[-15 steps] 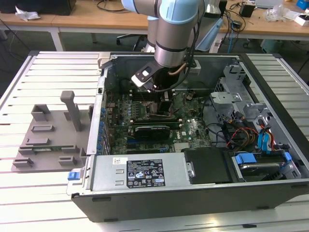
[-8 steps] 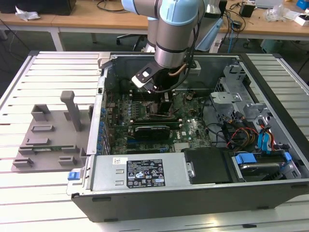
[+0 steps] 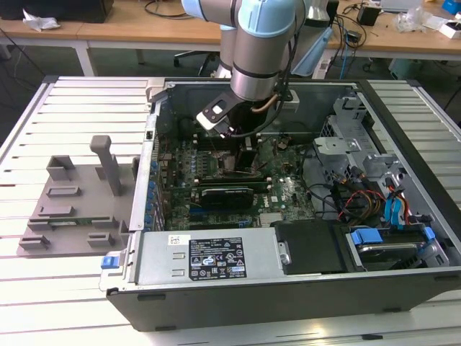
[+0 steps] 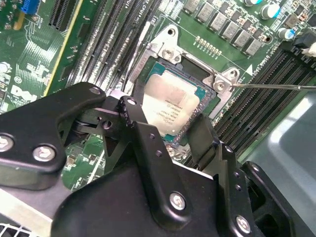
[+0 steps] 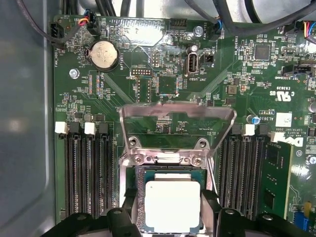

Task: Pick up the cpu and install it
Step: 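Place the cpu into insertion slot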

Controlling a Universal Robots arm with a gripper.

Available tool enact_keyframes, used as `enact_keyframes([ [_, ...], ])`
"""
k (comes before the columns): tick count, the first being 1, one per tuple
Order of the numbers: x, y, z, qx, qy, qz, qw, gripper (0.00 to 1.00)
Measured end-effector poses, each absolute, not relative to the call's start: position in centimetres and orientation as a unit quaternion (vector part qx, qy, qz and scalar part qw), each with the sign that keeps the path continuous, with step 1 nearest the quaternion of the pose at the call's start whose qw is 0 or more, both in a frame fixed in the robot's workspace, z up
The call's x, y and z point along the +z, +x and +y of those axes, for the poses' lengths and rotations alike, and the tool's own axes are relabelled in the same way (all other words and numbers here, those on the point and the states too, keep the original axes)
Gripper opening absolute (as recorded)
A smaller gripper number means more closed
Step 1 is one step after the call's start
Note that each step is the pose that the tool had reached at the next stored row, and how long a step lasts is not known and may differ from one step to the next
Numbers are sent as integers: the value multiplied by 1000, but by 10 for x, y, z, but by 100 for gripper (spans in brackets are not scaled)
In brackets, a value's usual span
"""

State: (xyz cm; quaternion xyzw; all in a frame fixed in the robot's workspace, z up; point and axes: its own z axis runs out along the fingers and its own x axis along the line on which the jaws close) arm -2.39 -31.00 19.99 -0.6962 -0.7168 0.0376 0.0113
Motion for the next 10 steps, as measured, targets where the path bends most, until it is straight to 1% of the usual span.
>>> enact_keyframes([
  [7,200,-24,-306,38,-696,-717,11,62],
  [10,205,-24,-306,39,-696,-717,10,62],
])
